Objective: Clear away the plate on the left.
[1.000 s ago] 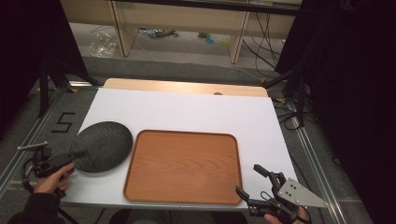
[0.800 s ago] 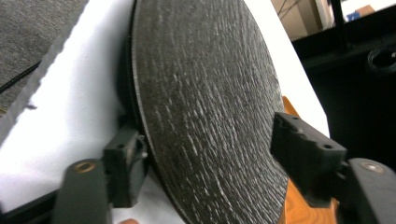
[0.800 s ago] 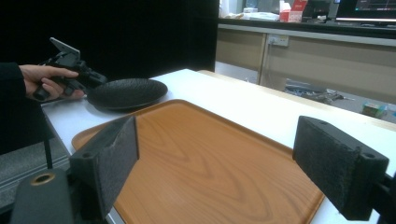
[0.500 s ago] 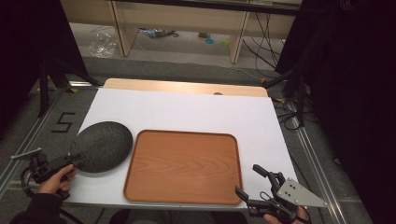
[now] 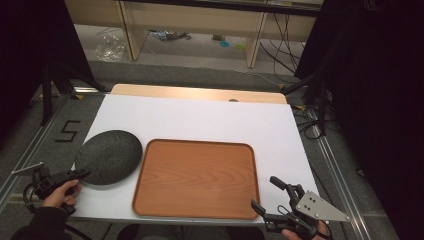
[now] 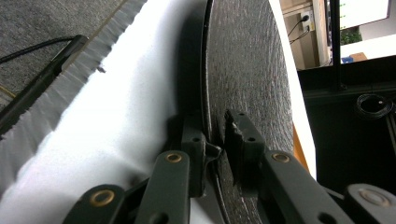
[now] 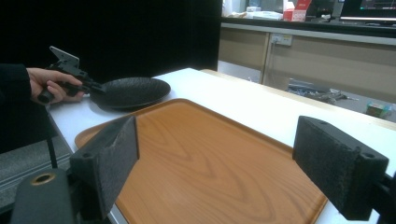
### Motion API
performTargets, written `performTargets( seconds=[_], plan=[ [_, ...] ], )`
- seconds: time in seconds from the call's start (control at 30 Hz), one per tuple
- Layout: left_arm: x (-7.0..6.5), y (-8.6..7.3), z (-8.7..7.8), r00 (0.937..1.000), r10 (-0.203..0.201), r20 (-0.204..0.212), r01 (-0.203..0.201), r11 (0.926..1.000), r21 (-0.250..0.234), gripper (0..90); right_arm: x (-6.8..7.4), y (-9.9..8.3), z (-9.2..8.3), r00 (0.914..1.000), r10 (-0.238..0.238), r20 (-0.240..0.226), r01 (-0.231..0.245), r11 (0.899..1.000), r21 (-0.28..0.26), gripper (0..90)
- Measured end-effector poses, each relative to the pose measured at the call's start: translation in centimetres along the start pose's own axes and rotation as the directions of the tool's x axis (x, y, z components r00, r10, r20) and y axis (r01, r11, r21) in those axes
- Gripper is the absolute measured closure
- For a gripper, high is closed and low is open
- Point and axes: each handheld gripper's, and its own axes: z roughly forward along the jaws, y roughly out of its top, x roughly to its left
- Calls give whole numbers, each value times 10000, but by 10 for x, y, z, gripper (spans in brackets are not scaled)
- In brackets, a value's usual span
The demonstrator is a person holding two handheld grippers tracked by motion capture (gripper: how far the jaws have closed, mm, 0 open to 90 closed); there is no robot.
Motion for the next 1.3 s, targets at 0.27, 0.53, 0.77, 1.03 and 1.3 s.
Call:
performTargets(
  seconds=[0.27, 0.53, 0.77, 1.03, 1.3],
  plan=[
    [-4, 0, -3, 9989, -98, 465, 110, 9996, -256, 832, 0, 0, -1, 9998, -12, 189, 14, 10000, -71, 158],
    [-13, -4, -10, 9988, -210, 435, 234, 9982, -557, 860, 0, 0, -1, 9999, -7, 168, 7, 10000, -22, 158],
    [-19, -5, -13, 9988, 308, 386, -281, 9973, -672, 859, 0, 0, -1, 9999, -21, 100, 22, 9999, -131, 158],
    [-17, -3, -14, 9994, 91, 333, -65, 9971, -758, 863, 1, 0, -1, 10000, -63, 74, 64, 9999, -159, 158],
    [-14, -1, -19, 9988, -210, 439, 240, 9972, -703, 857, 1, 0, -1, 10000, -28, 70, 30, 9999, -170, 158]
  ],
)
